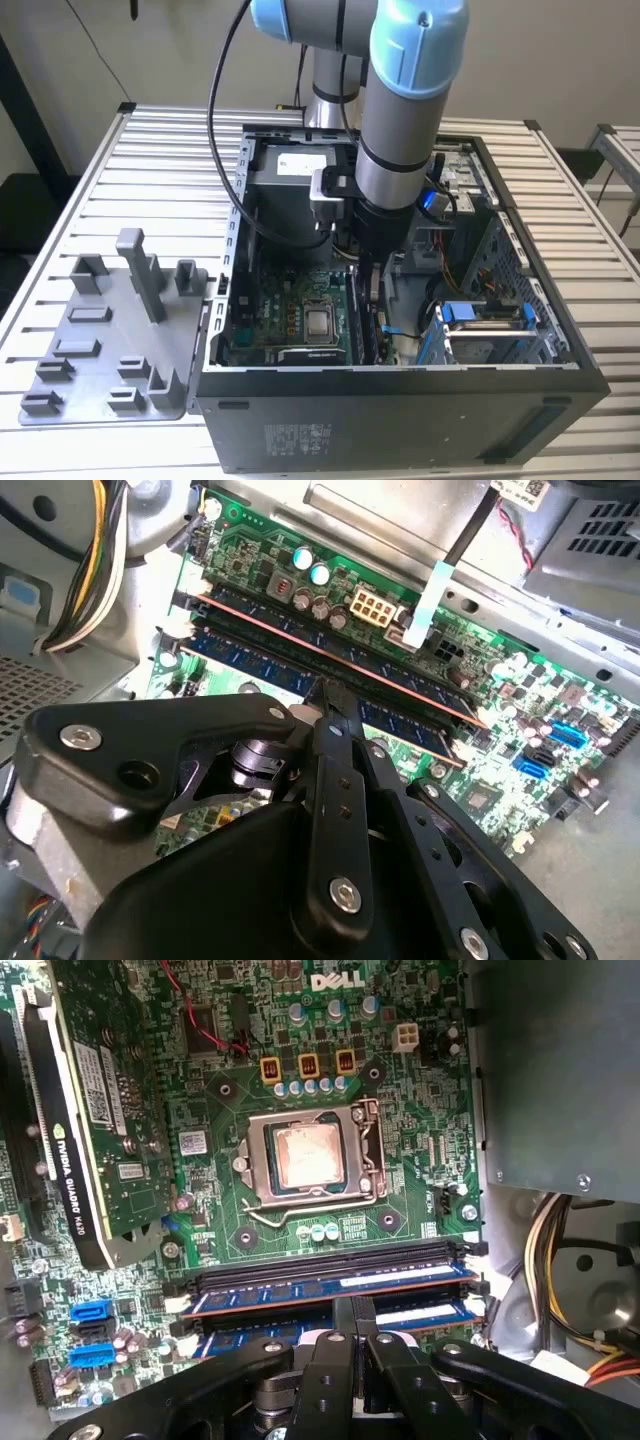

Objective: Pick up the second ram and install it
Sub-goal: 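Press down the second ram until it locks into place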

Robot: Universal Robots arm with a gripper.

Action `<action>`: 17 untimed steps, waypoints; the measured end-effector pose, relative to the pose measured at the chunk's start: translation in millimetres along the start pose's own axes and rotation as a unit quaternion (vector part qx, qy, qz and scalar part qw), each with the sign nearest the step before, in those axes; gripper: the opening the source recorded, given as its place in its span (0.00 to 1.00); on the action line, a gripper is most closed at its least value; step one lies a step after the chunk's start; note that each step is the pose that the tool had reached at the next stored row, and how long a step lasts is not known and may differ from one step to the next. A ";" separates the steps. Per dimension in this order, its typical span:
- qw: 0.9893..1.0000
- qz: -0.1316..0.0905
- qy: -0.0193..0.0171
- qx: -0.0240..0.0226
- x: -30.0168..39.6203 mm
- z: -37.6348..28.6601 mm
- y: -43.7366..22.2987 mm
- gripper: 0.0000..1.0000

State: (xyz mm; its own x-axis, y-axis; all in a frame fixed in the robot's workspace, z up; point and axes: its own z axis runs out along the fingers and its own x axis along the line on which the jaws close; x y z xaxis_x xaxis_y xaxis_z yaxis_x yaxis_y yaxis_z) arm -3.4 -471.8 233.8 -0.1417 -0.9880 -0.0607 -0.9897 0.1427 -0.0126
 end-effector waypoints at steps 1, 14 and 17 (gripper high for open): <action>1.000 -0.001 0.000 0.000 0.1 1.8 0.0 0.11; 1.000 -0.008 -0.001 0.000 -0.1 5.5 0.0 0.11; 1.000 -0.008 0.000 0.000 -0.6 -8.2 -0.1 0.11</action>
State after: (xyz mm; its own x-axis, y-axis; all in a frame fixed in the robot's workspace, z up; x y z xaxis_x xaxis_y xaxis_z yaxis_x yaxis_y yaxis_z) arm -3.4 -471.7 242.0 -0.1264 -0.9901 -0.0612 -0.9918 0.1274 -0.0127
